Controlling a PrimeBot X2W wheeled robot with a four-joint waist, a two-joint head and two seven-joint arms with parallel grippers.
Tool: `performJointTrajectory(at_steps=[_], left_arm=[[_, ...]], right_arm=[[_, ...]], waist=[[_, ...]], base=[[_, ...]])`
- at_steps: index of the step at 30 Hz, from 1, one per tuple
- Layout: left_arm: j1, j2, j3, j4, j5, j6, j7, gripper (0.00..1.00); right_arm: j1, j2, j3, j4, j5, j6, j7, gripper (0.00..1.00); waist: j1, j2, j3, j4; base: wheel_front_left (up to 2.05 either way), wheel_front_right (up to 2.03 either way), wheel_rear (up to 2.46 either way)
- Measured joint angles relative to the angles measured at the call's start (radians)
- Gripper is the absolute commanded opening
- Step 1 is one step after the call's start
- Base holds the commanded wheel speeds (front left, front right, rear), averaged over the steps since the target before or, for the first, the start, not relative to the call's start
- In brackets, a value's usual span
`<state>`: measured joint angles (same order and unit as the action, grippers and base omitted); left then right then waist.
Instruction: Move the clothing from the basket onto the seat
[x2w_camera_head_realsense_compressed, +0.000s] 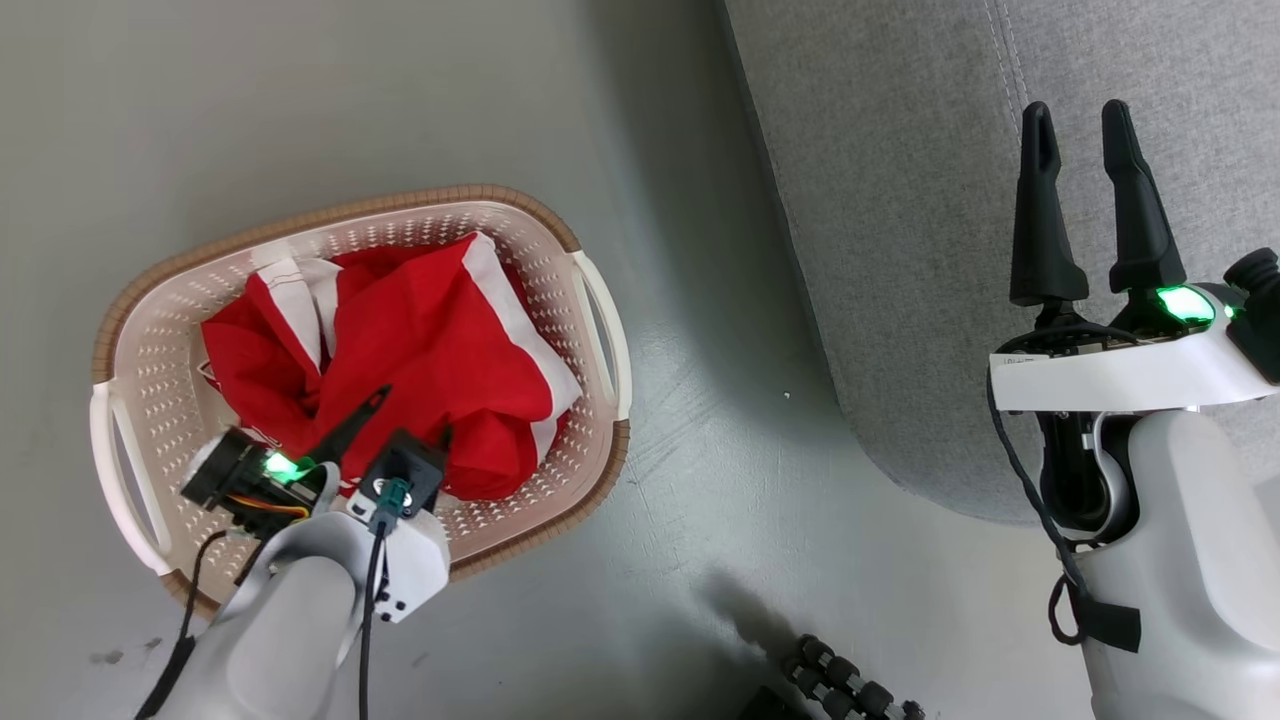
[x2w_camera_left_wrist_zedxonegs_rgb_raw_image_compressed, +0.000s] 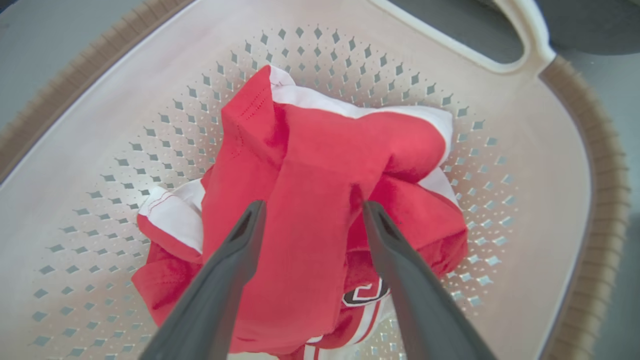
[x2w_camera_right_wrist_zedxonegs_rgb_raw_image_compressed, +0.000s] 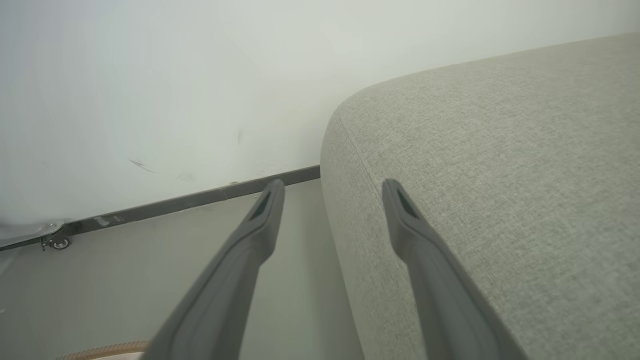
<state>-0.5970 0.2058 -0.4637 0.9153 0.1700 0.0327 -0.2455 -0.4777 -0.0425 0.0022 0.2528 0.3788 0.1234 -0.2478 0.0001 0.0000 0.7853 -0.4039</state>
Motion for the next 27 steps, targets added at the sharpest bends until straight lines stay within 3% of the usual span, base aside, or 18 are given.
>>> performJointTrajectory(at_steps=[10,11,13,14,18,20,21,27], left_arm=[[-0.037,0.009,0.001,0.062,0.013,0.029,0.035,1.00],[-0.044,0.008,0.001,0.065,0.014,0.031,0.035,0.92],[-0.057,0.007,0.003,0.071,0.015,0.039,0.039,0.56],[-0.065,0.005,0.005,0.078,0.015,0.043,0.049,0.46],[-0.069,0.002,0.006,0.100,0.015,0.051,0.054,0.32],[-0.070,-0.002,0.009,0.107,0.014,0.051,0.056,0.16],[-0.070,-0.005,0.010,0.110,0.014,0.051,0.056,0.00],[-0.082,-0.024,0.012,0.114,0.009,0.053,0.046,0.00]], right_arm=[[-0.008,0.000,0.006,-0.007,0.003,0.000,0.000,1.00],[-0.013,0.000,0.006,-0.007,0.003,0.000,0.000,1.00],[-0.018,0.000,0.006,-0.011,0.003,0.000,0.000,1.00],[-0.018,0.000,0.006,-0.011,0.003,0.000,0.000,1.00],[-0.019,0.000,0.008,-0.012,0.002,0.000,0.000,1.00],[-0.020,0.000,0.008,-0.013,0.002,0.000,0.000,1.00],[-0.020,0.000,0.008,-0.013,0.001,0.000,0.000,1.00],[-0.020,0.000,0.000,-0.014,-0.005,0.000,0.000,1.00]], waist=[[0.0000,0.0000,0.027,-0.014],[0.0000,0.0000,0.029,-0.015],[0.0000,0.0000,0.033,-0.016],[0.0000,0.0000,0.034,-0.016],[0.0000,0.0000,0.036,-0.016],[0.0000,0.0000,0.037,-0.015],[0.0000,0.0000,0.036,-0.014],[0.0000,0.0000,0.031,-0.008]], base=[[0.00,0.00,0.00],[0.00,0.00,0.00],[0.00,0.00,0.00],[0.00,0.00,0.00],[0.00,0.00,0.00],[0.00,0.00,0.00],[0.00,0.00,0.00],[0.00,0.00,0.00]])
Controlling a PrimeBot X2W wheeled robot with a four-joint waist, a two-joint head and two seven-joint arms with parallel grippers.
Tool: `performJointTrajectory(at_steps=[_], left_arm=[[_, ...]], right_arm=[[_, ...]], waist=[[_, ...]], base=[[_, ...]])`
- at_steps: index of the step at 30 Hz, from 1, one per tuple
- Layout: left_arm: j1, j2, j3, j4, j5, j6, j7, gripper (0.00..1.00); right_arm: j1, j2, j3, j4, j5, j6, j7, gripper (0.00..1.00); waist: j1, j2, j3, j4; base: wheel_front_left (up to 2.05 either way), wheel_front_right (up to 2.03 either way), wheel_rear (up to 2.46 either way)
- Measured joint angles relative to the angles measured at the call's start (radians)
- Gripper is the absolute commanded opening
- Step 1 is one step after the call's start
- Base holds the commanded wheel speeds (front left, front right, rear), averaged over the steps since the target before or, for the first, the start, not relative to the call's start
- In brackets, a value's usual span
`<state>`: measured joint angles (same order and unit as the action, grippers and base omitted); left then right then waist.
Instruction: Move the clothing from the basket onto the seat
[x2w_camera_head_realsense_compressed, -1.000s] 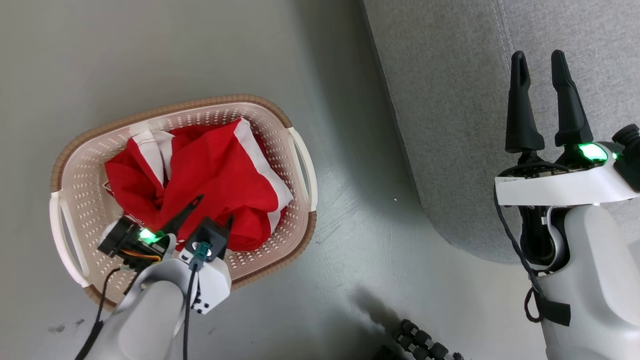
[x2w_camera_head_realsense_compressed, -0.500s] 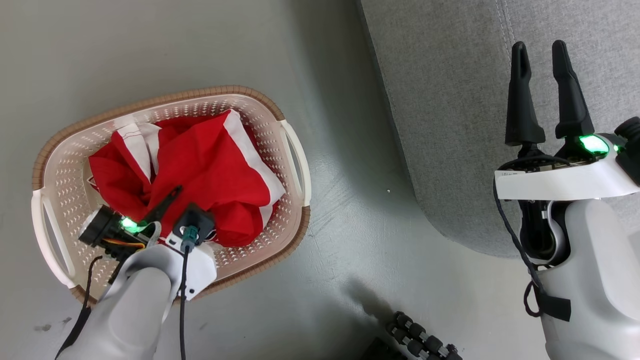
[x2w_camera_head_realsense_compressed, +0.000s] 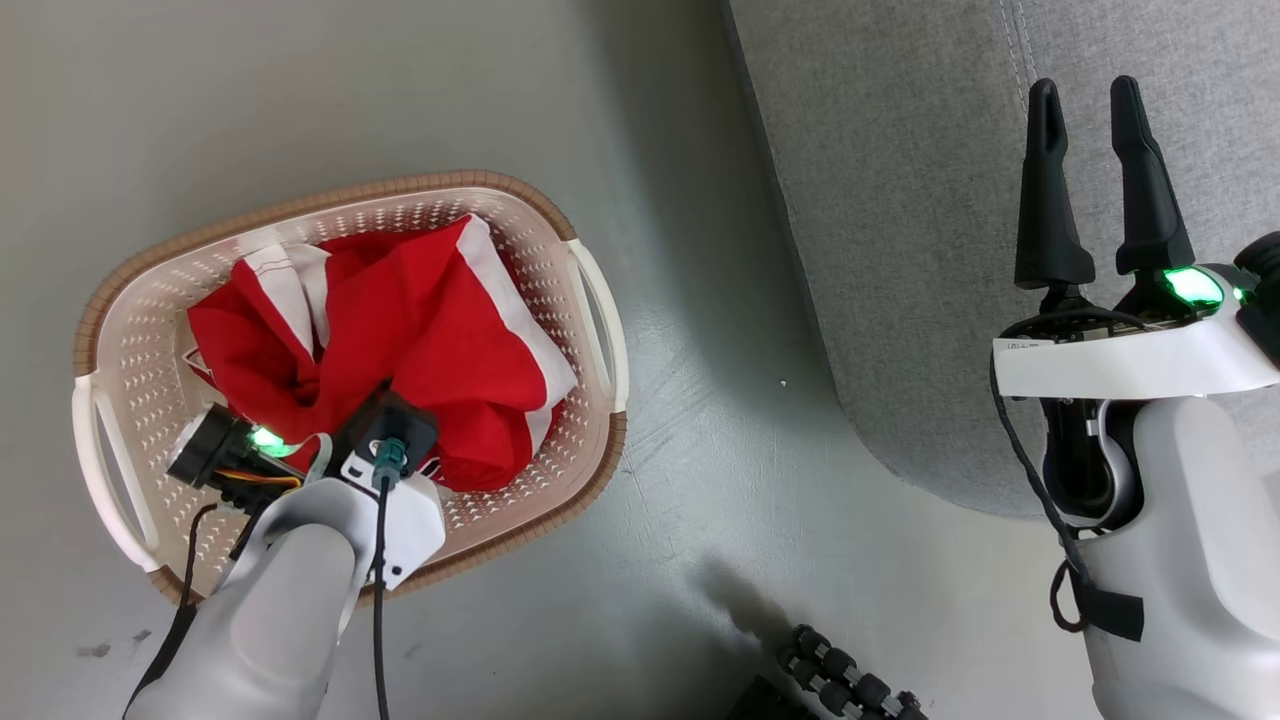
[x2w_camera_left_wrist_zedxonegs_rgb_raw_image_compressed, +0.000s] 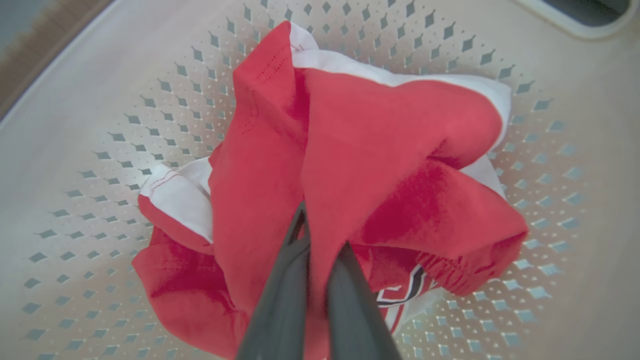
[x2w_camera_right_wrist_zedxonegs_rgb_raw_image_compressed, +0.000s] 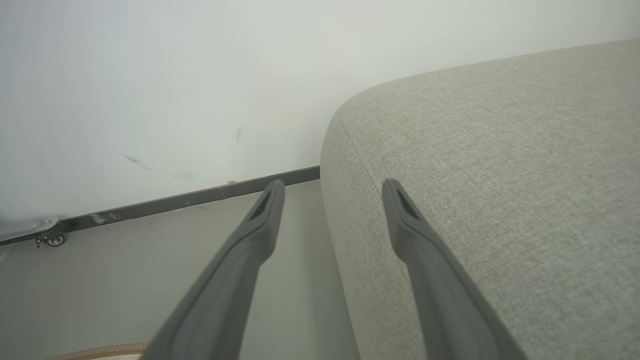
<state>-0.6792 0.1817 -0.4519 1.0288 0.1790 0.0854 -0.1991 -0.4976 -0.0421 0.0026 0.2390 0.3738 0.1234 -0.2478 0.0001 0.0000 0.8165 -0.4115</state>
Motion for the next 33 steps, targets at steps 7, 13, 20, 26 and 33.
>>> performJointTrajectory(at_steps=[7,13,20,26,33], left_arm=[[-0.004,-0.005,0.029,-0.018,-0.034,0.021,-0.031,0.00],[-0.003,-0.007,0.043,-0.044,-0.053,0.034,-0.040,0.00],[0.006,-0.023,0.040,-0.089,-0.059,0.035,-0.048,0.00],[0.035,-0.039,0.039,-0.146,-0.082,0.031,-0.048,0.00],[0.054,-0.052,0.042,-0.281,-0.114,0.029,-0.048,0.00]], right_arm=[[-0.002,0.000,0.002,0.002,-0.003,0.000,0.000,1.00],[-0.016,0.000,0.007,0.011,-0.012,0.000,0.000,1.00],[-0.015,0.000,0.014,0.029,-0.027,0.000,0.000,1.00],[-0.014,-0.001,0.013,0.038,-0.053,0.000,0.000,1.00],[-0.013,-0.001,0.013,0.051,-0.084,0.000,0.000,1.00]], waist=[[0.0000,0.0000,-0.015,0.013],[0.0000,0.0000,-0.038,0.028],[0.0000,0.0000,-0.072,0.046],[0.0000,0.0000,-0.099,0.058],[0.0000,0.0000,-0.137,0.080]], base=[[0.00,0.00,0.00],[0.00,0.00,0.00],[0.00,0.00,0.00],[0.00,0.00,0.00],[0.00,0.00,0.00]])
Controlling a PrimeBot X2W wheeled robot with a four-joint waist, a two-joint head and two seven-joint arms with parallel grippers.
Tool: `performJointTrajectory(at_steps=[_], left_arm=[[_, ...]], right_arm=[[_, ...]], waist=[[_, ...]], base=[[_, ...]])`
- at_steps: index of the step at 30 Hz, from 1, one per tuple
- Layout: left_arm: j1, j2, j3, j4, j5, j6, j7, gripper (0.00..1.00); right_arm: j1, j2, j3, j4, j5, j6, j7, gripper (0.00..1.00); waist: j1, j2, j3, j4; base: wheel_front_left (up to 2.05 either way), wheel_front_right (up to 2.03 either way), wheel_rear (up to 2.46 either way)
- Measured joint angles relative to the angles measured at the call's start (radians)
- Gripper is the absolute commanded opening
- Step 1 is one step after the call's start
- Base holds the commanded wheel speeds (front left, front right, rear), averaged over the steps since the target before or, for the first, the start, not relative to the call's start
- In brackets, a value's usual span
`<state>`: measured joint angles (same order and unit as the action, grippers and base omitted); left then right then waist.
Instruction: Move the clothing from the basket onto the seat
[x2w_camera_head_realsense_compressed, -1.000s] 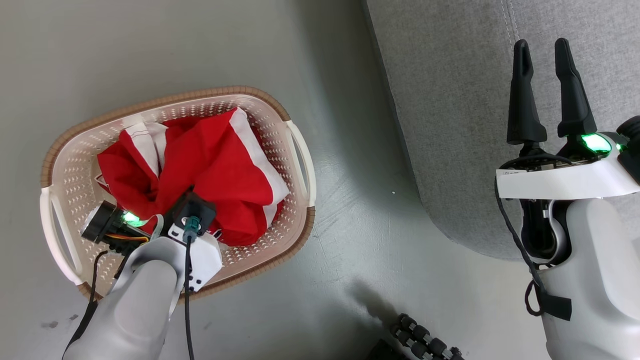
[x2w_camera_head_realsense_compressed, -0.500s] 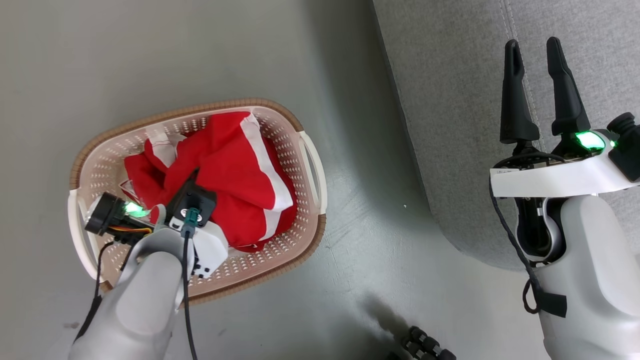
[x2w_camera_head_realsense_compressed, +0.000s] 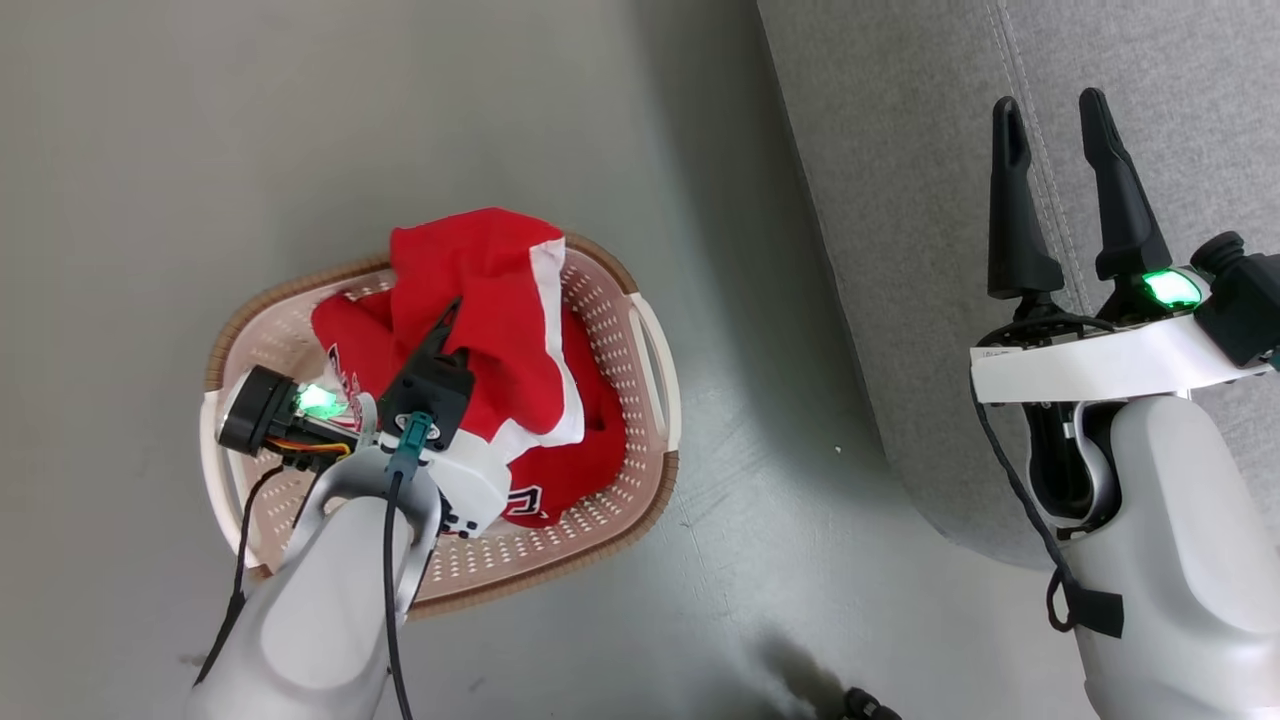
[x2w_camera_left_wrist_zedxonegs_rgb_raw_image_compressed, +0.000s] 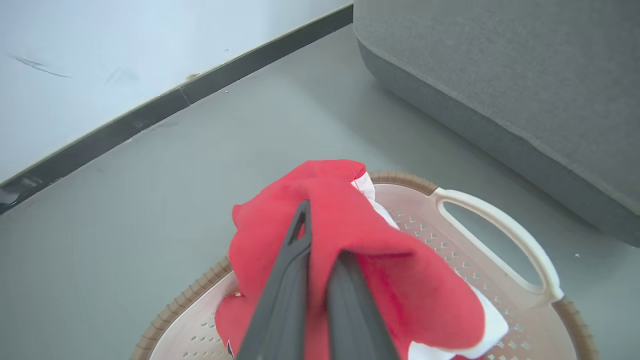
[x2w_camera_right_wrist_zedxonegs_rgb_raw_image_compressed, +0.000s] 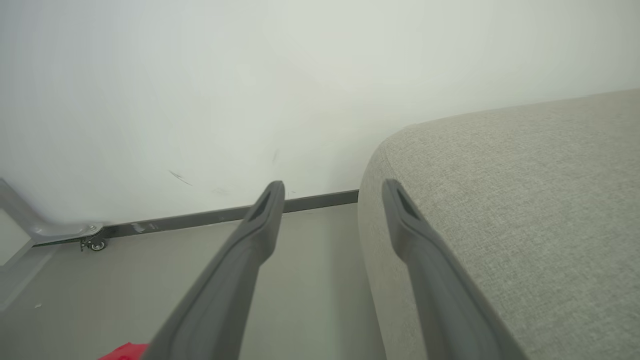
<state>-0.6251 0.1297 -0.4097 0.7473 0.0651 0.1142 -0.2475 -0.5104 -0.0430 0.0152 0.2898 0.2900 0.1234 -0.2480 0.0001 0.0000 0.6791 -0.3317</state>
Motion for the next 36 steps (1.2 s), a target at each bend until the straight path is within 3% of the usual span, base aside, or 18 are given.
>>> performJointTrajectory(at_steps=[16,29,36], left_arm=[[0.084,0.002,0.026,-0.342,-0.052,0.006,-0.001,0.00],[0.162,0.028,0.039,-0.500,-0.074,0.008,-0.001,0.00],[0.197,0.038,0.042,-0.542,-0.132,-0.040,-0.005,0.00]], right_arm=[[0.004,-0.005,0.076,0.036,-0.112,0.000,0.000,1.00],[0.005,-0.008,0.144,0.063,-0.142,0.000,0.000,1.00],[0.045,-0.015,0.189,0.082,-0.141,0.000,0.000,1.00]], waist=[[0.0000,0.0000,-0.108,0.070],[-0.0001,0.0000,-0.210,0.130],[0.0000,0.0000,-0.272,0.162]], base=[[0.00,0.00,0.00],[0.00,0.00,0.00],[0.00,0.00,0.00]])
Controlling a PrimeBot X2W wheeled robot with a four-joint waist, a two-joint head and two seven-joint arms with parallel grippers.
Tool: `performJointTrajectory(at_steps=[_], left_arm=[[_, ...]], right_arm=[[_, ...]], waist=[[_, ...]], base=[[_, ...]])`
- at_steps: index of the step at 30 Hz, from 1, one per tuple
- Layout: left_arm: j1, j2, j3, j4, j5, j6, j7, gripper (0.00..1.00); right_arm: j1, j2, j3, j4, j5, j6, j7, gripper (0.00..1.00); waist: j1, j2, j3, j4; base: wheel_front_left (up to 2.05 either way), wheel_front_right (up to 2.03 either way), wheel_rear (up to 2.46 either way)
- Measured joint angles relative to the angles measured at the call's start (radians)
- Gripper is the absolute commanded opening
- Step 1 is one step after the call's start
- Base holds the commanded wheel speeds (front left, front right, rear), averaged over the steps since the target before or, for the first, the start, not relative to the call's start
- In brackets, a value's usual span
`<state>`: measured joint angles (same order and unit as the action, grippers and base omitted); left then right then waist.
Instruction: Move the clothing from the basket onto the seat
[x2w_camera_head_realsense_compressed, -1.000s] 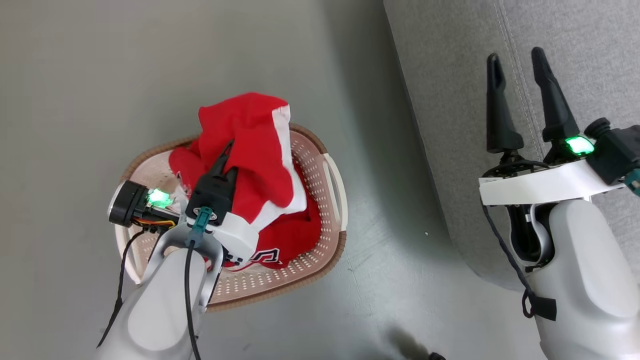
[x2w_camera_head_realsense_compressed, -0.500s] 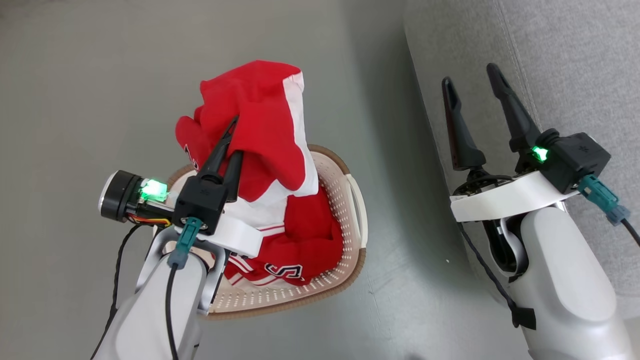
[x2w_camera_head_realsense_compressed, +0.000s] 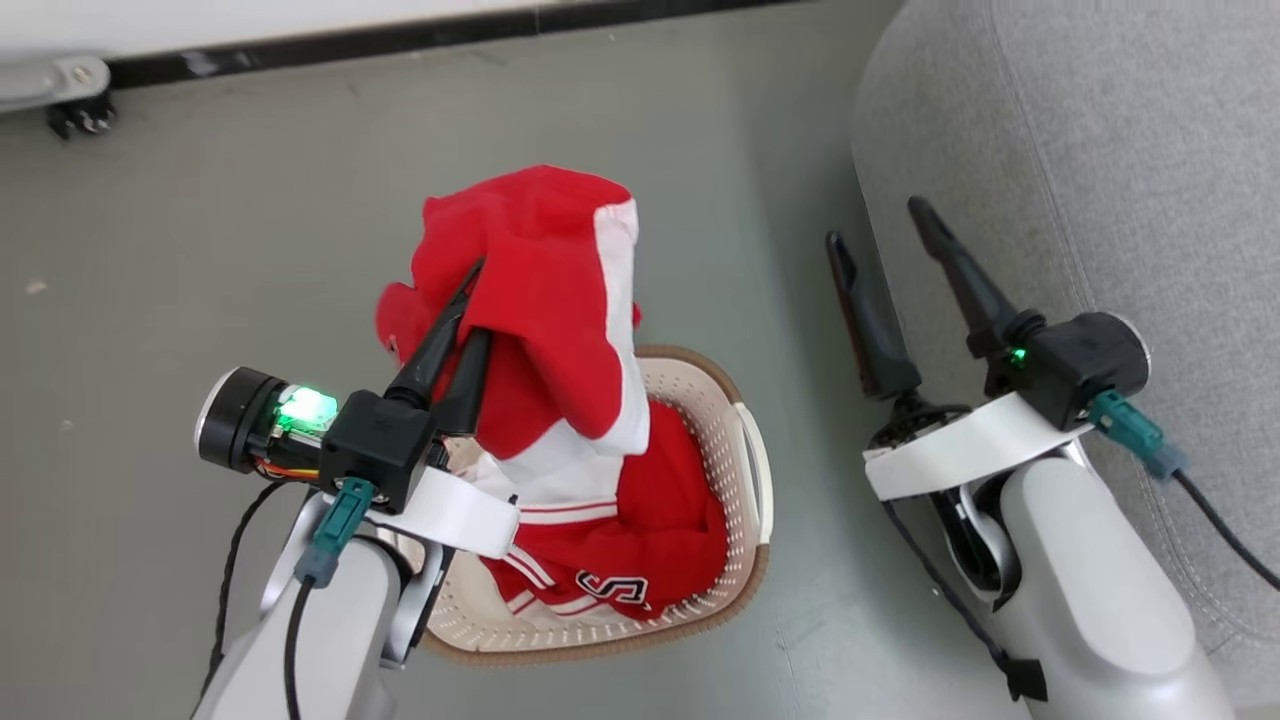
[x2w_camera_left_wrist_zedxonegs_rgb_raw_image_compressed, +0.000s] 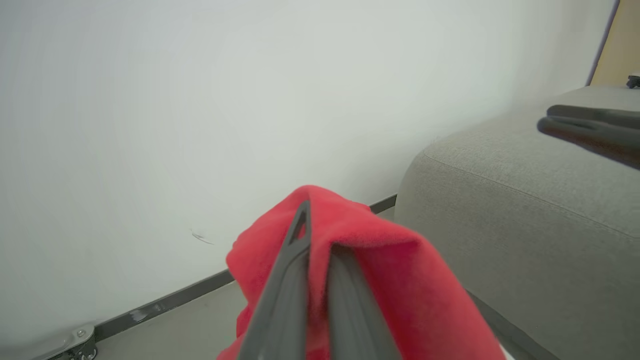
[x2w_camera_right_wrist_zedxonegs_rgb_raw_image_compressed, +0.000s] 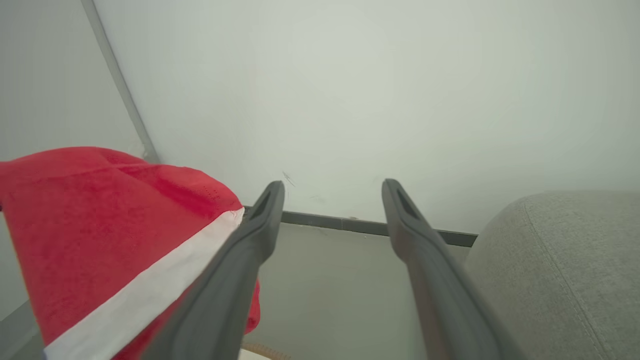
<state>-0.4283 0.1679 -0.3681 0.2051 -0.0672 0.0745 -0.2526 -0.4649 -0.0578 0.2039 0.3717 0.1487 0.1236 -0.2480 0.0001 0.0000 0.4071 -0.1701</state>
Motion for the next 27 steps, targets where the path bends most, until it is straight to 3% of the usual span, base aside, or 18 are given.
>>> performJointTrajectory(at_steps=[13,27], left_arm=[[0.040,0.053,0.020,-0.040,-0.059,-0.084,-0.003,0.00],[0.115,0.070,0.025,-0.040,-0.126,-0.138,-0.003,0.00]], right_arm=[[0.072,-0.035,0.094,0.013,0.020,0.000,0.002,1.00],[0.152,-0.049,0.165,-0.003,0.068,0.000,0.031,1.00]], waist=[[0.0000,0.0000,-0.121,0.049],[0.0000,0.0000,-0.237,0.092]], base=[[0.00,0.00,0.00],[0.00,0.00,0.00]])
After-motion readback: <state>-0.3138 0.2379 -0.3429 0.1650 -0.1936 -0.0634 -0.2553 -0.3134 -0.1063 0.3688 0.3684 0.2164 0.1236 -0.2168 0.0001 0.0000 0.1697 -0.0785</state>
